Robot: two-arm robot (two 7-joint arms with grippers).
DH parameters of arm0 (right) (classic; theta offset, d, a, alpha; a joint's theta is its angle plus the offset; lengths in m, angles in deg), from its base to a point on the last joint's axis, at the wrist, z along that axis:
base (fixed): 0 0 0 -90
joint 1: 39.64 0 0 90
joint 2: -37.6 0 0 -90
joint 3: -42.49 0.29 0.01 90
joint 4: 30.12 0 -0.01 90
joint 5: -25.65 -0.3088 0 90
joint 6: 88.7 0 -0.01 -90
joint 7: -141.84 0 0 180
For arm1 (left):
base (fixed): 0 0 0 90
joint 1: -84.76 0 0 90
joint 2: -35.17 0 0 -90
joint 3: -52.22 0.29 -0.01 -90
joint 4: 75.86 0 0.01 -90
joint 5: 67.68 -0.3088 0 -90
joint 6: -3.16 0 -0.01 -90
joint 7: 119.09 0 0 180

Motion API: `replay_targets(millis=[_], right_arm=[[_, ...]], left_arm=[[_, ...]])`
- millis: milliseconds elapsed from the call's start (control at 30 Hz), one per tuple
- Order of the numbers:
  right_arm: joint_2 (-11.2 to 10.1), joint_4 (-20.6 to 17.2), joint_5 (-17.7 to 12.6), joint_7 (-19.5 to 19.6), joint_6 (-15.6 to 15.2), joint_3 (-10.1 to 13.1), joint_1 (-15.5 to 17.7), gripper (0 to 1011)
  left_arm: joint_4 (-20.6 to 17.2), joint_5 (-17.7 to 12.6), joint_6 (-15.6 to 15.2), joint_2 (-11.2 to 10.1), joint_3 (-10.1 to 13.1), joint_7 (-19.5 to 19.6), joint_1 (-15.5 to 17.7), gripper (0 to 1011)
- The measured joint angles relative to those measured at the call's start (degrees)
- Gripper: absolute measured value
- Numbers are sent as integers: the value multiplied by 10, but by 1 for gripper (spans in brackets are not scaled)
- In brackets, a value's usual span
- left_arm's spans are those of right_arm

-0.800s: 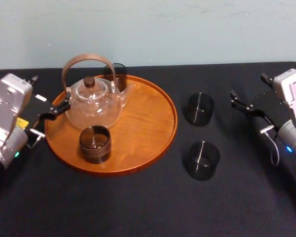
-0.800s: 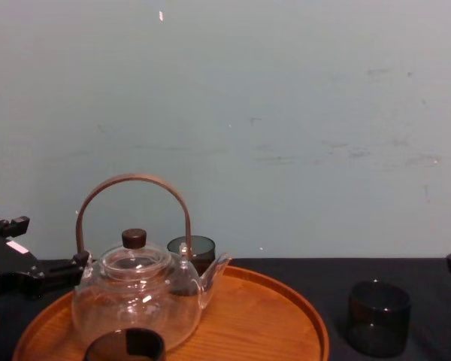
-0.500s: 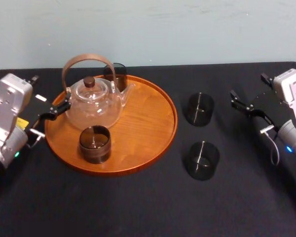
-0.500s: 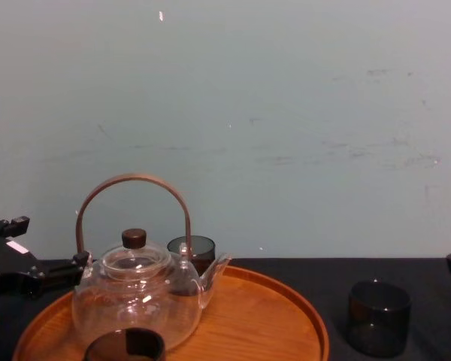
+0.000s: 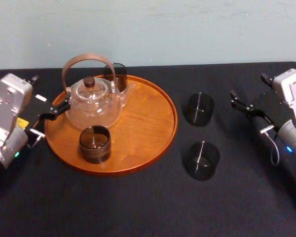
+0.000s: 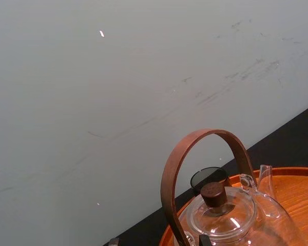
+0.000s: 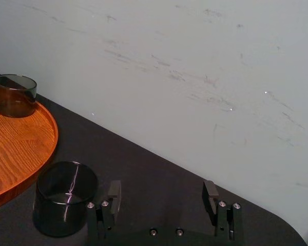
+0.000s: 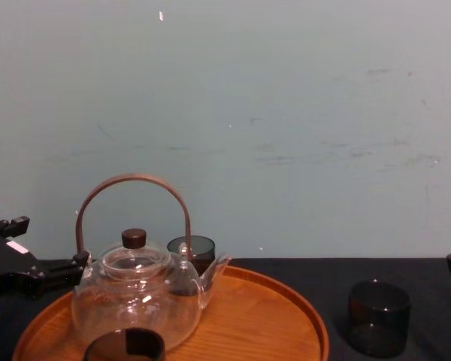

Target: Pick up the glass from the table and place it on the tray.

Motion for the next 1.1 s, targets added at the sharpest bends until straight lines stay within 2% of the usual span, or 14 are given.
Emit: replay_targets(millis=[1100], right_arm=[[0, 0, 0, 0, 0, 0, 0, 1009]], left_arm=[[0, 0, 0, 0, 0, 0, 0, 1010]])
